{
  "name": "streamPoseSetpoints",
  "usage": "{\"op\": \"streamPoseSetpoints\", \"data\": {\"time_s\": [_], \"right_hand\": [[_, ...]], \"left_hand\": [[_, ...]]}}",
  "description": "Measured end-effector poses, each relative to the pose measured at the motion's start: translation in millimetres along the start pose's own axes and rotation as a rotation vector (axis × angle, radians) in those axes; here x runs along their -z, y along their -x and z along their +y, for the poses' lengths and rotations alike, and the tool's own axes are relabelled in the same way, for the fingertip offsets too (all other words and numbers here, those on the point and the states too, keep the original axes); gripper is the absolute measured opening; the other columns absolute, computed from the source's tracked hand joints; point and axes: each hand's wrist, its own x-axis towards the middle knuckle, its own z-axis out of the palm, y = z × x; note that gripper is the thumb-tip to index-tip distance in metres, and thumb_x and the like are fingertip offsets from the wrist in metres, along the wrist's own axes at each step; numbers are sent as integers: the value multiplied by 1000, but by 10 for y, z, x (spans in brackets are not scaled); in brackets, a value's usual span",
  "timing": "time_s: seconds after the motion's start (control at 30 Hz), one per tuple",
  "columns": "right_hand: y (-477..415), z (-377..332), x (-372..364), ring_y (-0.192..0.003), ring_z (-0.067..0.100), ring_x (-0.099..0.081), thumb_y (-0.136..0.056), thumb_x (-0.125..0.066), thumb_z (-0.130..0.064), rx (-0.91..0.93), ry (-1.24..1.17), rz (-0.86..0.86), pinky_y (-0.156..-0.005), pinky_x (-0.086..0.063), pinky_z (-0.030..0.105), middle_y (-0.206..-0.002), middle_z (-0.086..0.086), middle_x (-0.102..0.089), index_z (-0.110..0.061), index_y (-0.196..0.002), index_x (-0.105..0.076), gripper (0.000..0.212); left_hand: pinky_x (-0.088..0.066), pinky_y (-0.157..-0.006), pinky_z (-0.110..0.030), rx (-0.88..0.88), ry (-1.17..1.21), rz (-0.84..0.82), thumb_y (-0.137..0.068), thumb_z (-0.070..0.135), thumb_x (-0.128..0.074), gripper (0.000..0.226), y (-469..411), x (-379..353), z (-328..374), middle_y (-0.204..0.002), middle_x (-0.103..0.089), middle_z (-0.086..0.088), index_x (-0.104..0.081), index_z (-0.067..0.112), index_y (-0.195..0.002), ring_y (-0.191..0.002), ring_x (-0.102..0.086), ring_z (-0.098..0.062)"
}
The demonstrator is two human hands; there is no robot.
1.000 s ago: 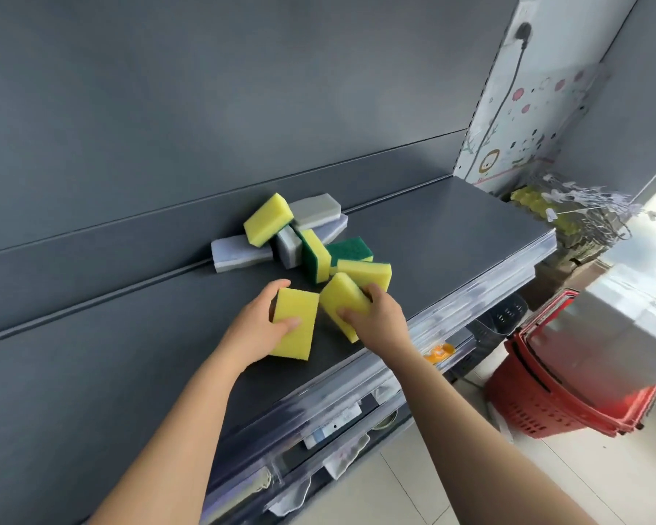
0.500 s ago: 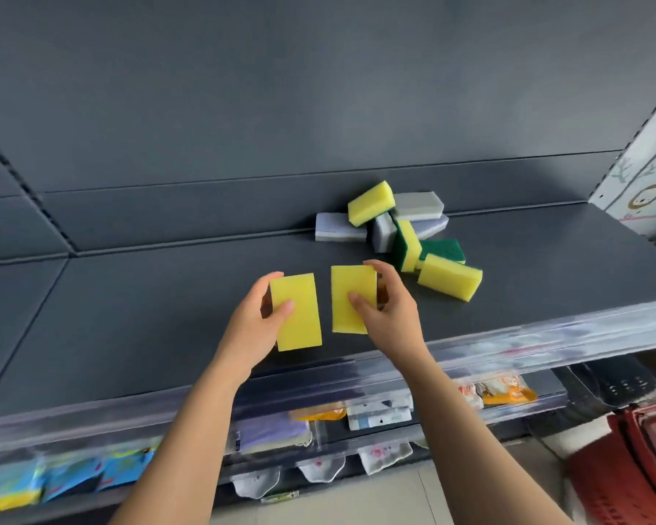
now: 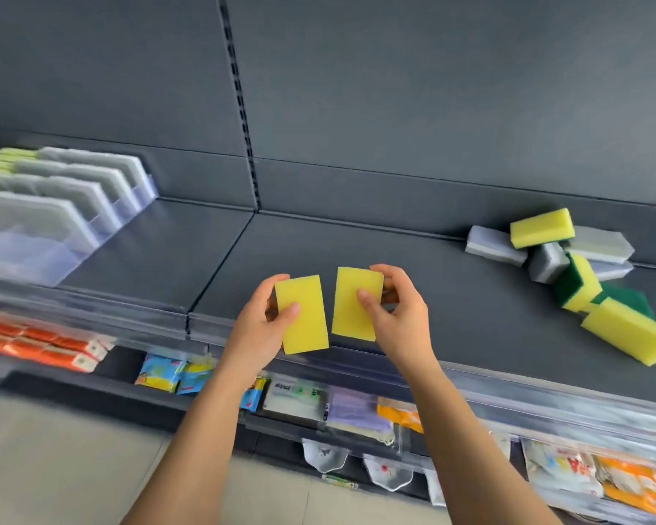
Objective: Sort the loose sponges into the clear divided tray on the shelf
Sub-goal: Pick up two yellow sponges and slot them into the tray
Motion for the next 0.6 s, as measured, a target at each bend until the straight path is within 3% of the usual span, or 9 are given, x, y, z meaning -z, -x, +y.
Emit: {"op": "streamPoseSetpoints", "data": {"time_s": [0.27,0.6], "right_hand": [[215,-545,-1318,-78,15,-56,-86,-66,-23,66,-33,-139,-73,-52,39,-83,-12,-59,-37,-105,-55,26],[576,-1108,-2772,-76,4,-54,-85,-66,-23,104,-109,-259,-72,-52,32,-84,-16,-59,-36,-104,-56,26]], "left_hand": [[-55,-82,-43,16,39,130,-91,23,-60,36,228,1368,-317,-109,-64,10,-50,53,-110,-97,-63,-13],[-51,-80,-28,28,-1,247,-90,25,-60,38,481,2831,-704,-106,-64,15,-48,56,-107,-95,-61,-5]]}}
